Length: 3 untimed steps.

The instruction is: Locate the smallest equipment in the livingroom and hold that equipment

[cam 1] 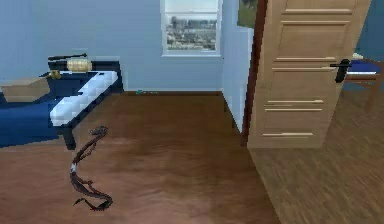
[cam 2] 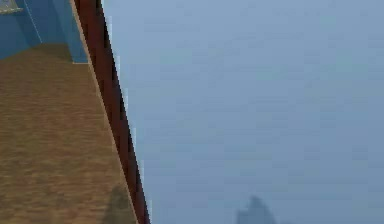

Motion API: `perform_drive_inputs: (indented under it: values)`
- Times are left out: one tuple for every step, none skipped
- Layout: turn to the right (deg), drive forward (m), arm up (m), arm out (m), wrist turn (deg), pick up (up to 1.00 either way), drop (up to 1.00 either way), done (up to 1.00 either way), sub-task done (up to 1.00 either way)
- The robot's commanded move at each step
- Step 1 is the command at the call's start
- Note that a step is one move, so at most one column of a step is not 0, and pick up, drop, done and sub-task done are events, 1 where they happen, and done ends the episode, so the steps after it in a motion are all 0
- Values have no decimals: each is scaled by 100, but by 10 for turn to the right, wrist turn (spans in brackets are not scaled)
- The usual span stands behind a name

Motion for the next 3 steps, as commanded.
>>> perform_drive_inputs:
  values:
    - [0, 45, 0, 0, 0, 0, 0, 0, 0]
    - [420, 0, 0, 0, 0, 0, 0, 0, 0]
    - [0, 65, 0, 0, 0, 0, 0, 0, 0]
